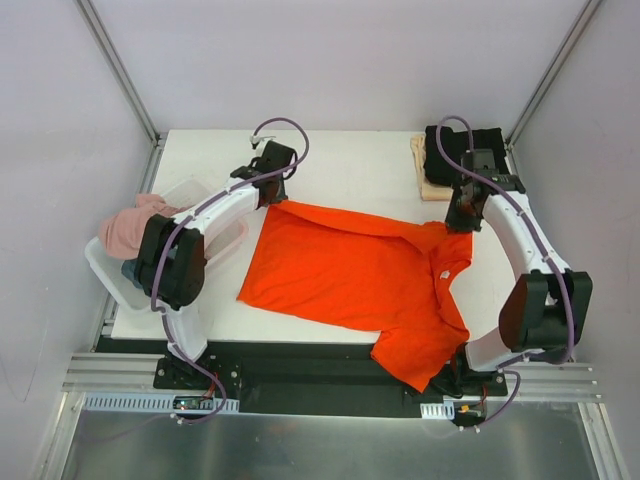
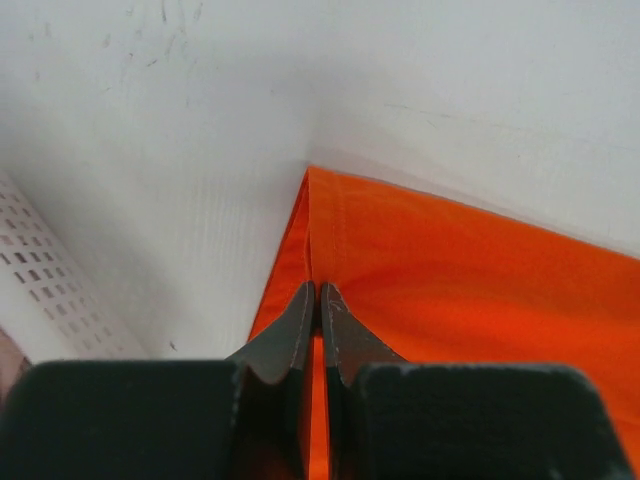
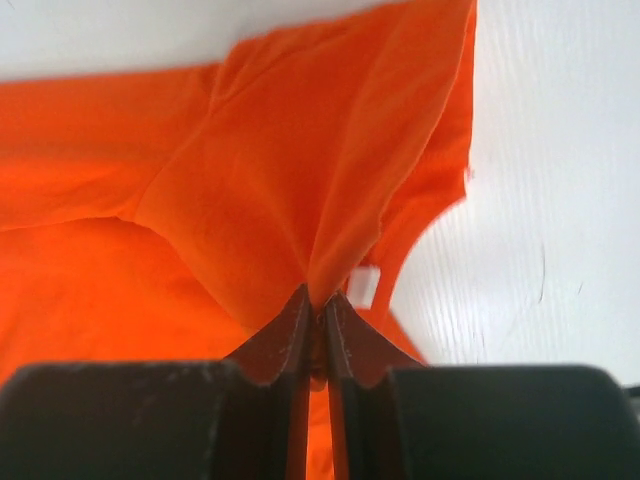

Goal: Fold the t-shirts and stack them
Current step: Fold the flattened tshirt in 1/3 of the way

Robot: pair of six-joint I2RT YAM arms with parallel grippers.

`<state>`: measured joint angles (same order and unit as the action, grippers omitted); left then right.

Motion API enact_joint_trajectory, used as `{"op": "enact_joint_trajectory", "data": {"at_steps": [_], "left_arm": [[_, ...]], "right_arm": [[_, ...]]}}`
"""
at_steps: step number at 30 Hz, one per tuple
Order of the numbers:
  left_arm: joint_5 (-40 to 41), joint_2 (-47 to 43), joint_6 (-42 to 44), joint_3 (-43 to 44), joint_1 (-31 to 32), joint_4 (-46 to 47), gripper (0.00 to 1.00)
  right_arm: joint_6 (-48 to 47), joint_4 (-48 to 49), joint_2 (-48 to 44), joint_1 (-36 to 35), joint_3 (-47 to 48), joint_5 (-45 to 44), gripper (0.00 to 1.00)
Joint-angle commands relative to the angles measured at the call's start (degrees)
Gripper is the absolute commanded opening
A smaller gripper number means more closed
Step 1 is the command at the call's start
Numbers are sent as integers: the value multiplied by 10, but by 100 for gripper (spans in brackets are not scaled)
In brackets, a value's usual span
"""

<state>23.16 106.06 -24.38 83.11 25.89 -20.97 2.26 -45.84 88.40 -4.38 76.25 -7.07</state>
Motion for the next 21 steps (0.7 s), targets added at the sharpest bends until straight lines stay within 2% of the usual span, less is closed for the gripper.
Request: {"op": "enact_joint_trajectory", "data": {"at_steps": [1,8,9,12,13,16,17,18,19,20,21], "left_arm": [[-2,-64,-24,-39,2,-3,0],[7,-92,-36,-75,6,-16,0],[9,-92,-37,-79,7,-18,1],[13,-90,-41,-78,14,-36,15],[19,-92,-41,-77,17,-45,27],[36,-97,-36,-70,37,-55,43],[38,-99,-30,-66,50,-57,54],[39,-101,-27,-57,57,-57,60],[37,-102,-23,-52,64,-59,67],[34,-103,-16,-45,70,-62,78],[34,-104,-15,-35,83,-62,82]], "right_arm": [[55,-78,-61,-11,-62,38,12],[89,-136,-104,-32,-155,52,16],[91,-137,-106,-35,-163,55,17],[97,-142,-102,-37,-189,54,23],[98,-143,-99,-37,-193,51,32],[100,-147,-97,-37,-189,40,54],[100,-150,-100,-36,-176,30,58],[100,-154,-101,-37,-169,23,62],[100,-157,-107,-35,-163,16,78],[98,-159,-108,-35,-155,-2,84],[98,-164,-110,-33,-143,-10,91]]}}
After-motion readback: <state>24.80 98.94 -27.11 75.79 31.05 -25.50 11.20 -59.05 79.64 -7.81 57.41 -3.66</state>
